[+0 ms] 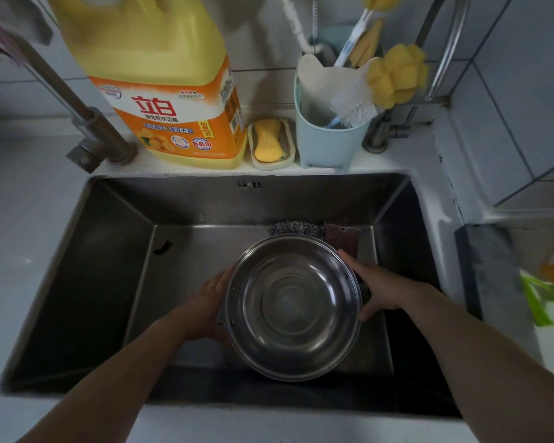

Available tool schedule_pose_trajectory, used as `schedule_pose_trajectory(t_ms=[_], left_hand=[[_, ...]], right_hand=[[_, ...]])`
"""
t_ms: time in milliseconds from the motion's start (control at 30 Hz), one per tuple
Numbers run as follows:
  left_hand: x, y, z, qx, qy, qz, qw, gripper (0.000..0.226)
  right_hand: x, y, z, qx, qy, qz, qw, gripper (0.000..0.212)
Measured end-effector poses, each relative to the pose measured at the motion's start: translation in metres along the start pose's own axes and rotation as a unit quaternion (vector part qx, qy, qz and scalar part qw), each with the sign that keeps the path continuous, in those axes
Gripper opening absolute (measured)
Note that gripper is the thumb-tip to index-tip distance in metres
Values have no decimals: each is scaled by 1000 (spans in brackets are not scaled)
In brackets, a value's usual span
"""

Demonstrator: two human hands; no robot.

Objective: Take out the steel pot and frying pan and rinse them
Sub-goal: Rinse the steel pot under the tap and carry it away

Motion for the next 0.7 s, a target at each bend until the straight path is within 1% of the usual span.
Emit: schedule_pose_trajectory(t_ms=[100, 267, 433, 567, 700], left_hand=[[2, -2, -2, 5, -6, 2, 1000, 148], [4, -6, -7, 26, 5, -12, 1000, 152], [2, -2, -2, 35, 4, -5, 999, 151], [-6, 10, -5, 50, 18, 30, 998, 153], [-18, 36, -1, 90, 28, 61, 994, 150]], right_hand=[[-3, -3, -3, -18, 3, -2, 1000, 158], [-10, -3, -9, -49, -2, -7, 999, 160], [-16, -1, -16, -50, 7, -1, 999, 162], [-25, 12, -35, -45, 19, 24, 999, 160], [-38, 27, -60, -57, 35, 54, 996, 156]])
Point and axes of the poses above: each hand's wrist, its own x-axis towards the middle knuckle, its own y-axis out of the back of the hand, z = x × y, the point moved 4 cm from there along x, towards the middle knuckle, and after that the axes turned 8 degrees about x, right-handed, at the moved point
